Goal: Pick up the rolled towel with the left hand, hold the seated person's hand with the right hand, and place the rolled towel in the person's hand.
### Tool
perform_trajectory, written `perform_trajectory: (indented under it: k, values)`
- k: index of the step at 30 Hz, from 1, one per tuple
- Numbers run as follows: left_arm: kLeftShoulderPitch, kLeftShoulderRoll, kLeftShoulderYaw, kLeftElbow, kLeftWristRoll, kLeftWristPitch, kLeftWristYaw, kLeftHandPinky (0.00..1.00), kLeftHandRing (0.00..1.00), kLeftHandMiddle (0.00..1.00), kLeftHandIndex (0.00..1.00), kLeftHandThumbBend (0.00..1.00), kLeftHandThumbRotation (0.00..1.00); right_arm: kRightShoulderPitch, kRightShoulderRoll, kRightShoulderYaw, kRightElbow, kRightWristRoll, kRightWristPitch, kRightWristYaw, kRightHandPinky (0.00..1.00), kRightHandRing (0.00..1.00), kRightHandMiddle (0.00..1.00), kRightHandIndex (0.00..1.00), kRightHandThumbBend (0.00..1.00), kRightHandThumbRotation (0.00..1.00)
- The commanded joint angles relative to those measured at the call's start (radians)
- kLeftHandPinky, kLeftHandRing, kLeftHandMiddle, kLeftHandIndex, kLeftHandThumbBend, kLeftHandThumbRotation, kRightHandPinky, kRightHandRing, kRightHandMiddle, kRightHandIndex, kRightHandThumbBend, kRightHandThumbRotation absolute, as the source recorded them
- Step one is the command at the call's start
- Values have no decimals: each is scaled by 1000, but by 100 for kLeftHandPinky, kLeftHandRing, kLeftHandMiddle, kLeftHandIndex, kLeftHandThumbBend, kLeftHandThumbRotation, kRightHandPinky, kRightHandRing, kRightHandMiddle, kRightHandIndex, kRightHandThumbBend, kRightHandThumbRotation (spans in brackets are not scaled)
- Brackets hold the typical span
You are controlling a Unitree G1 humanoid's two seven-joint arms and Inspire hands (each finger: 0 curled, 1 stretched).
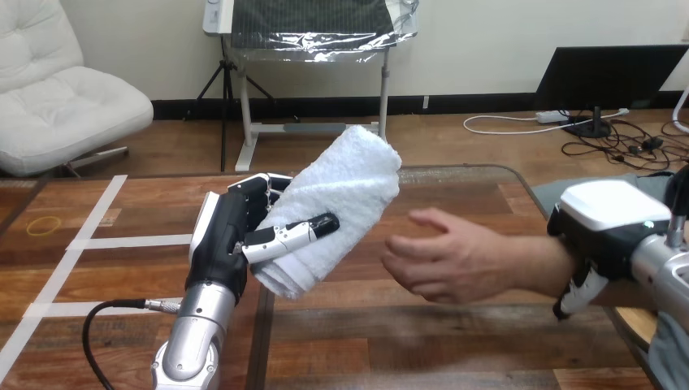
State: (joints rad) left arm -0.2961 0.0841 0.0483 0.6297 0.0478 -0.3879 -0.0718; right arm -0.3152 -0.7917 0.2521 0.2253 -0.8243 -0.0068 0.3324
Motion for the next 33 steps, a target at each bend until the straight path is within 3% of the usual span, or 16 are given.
perform_trajectory:
  k: [1,28,33]
  values:
    - [-110,16,-1,-7,-2,-11,-2,37,39,42,50,66,2,-91,-8,-70,-119,17,-8,-63,8,15,23,27,70,0]
    - [-175,19,-39,27,55,-12,-6,40,39,41,50,63,1,-150,-4,-72,-165,4,-12,-19,8,15,23,28,73,0]
    - [-190,18,-60,11,75,17,-3,40,39,41,50,63,3,-159,0,-69,-170,5,-13,-14,8,15,23,28,73,0]
